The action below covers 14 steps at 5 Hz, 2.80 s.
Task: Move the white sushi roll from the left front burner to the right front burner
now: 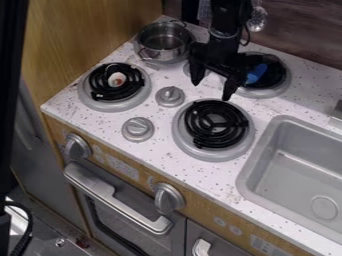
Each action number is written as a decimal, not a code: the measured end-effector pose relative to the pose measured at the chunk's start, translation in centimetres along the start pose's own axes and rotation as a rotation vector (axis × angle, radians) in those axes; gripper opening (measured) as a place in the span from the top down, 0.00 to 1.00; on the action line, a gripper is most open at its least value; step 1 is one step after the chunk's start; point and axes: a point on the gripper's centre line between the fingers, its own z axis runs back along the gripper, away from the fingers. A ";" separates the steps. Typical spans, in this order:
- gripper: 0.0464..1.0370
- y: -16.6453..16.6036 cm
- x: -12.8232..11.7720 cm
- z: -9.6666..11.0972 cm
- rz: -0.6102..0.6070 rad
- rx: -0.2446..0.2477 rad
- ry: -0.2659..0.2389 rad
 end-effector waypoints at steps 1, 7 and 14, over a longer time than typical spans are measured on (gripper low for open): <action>0.04 -0.2 -0.8 -1.6 -0.005 -0.002 0.046; 0.04 16.7 -3.7 -1.0 0.378 0.082 -0.027; 0.68 17.1 -3.2 -4.4 0.398 0.109 0.066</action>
